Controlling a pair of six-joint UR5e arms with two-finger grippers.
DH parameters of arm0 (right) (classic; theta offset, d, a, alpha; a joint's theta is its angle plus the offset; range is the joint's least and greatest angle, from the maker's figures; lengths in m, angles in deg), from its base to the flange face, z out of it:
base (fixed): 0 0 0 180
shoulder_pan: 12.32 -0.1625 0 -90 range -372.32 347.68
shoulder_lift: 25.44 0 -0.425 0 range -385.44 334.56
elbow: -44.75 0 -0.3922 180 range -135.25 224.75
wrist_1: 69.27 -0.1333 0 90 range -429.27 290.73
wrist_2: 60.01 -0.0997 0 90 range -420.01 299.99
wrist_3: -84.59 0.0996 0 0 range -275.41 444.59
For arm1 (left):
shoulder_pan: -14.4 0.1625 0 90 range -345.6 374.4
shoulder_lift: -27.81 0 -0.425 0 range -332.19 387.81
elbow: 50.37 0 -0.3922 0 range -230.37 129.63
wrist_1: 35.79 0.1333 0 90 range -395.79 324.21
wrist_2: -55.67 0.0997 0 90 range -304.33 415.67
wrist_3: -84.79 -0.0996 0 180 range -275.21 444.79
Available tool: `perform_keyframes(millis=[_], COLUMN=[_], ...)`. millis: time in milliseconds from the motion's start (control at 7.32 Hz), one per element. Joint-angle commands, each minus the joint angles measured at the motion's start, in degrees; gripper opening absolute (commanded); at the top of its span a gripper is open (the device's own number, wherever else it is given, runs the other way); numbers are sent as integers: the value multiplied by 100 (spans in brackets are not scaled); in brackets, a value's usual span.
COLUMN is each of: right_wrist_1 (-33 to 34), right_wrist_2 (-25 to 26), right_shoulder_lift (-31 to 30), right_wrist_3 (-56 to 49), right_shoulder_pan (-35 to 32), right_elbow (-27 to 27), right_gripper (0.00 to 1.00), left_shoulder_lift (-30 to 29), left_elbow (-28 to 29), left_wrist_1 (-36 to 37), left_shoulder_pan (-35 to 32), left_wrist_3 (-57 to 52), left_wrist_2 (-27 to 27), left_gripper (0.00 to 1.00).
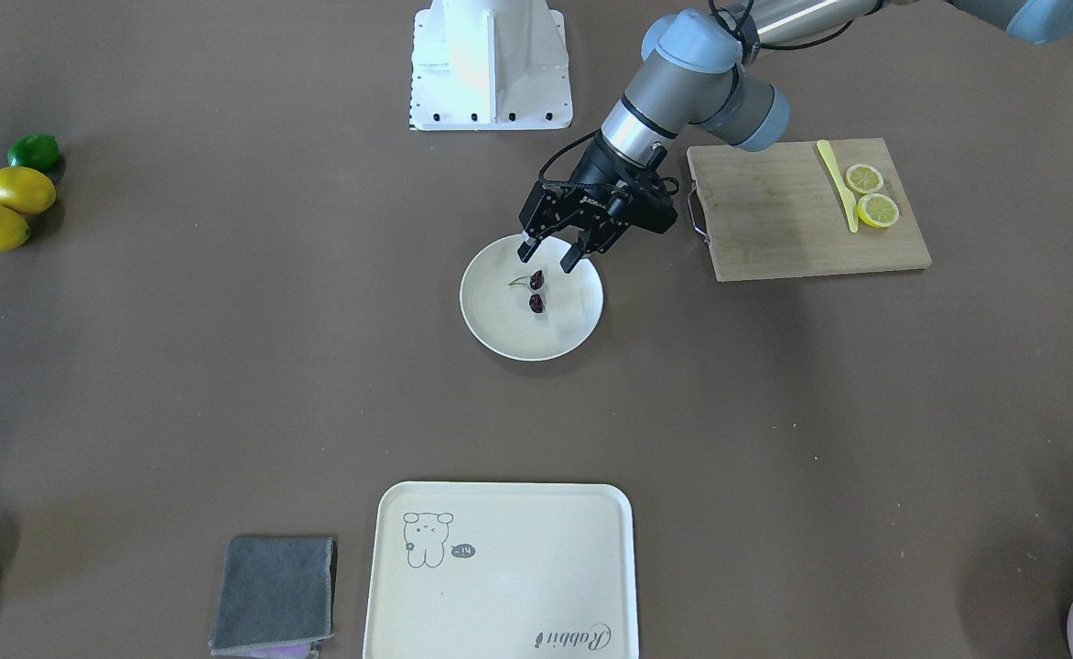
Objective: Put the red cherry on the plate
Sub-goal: 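Carry the cherries with the left gripper over the white plate and lower them, then open the left gripper and withdraw the left arm from the plate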
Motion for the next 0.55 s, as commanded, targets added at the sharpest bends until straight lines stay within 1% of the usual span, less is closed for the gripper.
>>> perform_keyframes(millis=[0, 137, 273, 410], right_wrist_1=[-22, -31, -23, -14], right_wrist_2=[-224, -197, 64, 685], right_shoulder_lift=[-180, -251, -295, -287], right_wrist_3=[-13, -22, -13, -83], right_shoulder_pan=[-194, -220, -203, -46], right_elbow=[-71, -45, -62, -53], right_gripper=[100, 100, 100, 100], left_shoulder_lift=[29, 55, 125, 334], left_elbow=[-455, -937, -1212, -1388], left_wrist_1=[1133, 2264, 3267, 3921], left_shoulder_pan=[-415, -1053, -1886, -2826], left_wrist_3=[-279, -960, -1689, -2732], left_wrist_2=[-319, -1193, -2341, -3258], left_gripper=[98, 98, 98, 98])
